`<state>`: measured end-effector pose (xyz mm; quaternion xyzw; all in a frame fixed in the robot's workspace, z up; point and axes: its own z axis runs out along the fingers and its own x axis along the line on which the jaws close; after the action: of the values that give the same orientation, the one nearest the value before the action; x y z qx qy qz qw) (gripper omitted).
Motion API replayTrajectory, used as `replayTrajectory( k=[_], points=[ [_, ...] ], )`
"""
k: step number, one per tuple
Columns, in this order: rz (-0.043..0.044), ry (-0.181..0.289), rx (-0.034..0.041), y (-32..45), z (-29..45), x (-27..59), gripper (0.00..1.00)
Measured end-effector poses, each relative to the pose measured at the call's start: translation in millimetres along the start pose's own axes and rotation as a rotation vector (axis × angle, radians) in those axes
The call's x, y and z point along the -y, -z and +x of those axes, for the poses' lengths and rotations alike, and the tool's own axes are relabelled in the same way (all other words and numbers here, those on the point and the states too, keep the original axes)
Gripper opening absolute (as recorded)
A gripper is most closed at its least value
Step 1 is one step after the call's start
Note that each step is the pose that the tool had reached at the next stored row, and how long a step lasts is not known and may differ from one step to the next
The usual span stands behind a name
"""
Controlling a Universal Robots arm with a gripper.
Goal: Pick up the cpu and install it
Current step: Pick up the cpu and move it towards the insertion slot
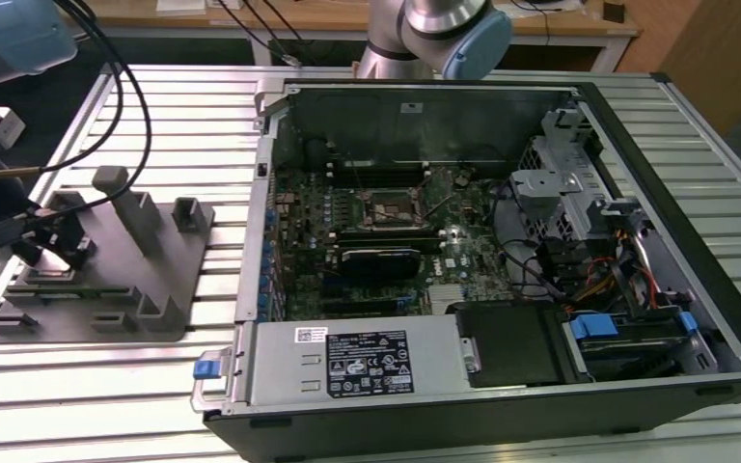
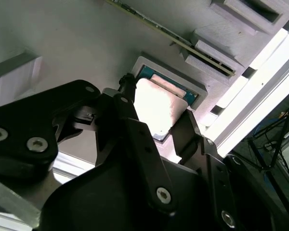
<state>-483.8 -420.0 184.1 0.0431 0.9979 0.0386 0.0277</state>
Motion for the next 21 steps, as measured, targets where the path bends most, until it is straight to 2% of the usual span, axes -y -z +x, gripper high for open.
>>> replayTrajectory(
  k=[6,21],
  points=[
    [-0.0002,0.0,0.0003,11.0,-0.6,-0.9,0.54],
    [-0.0002,0.0,0.0003,48.1,-2.6,-3.9,0.54]
  ],
)
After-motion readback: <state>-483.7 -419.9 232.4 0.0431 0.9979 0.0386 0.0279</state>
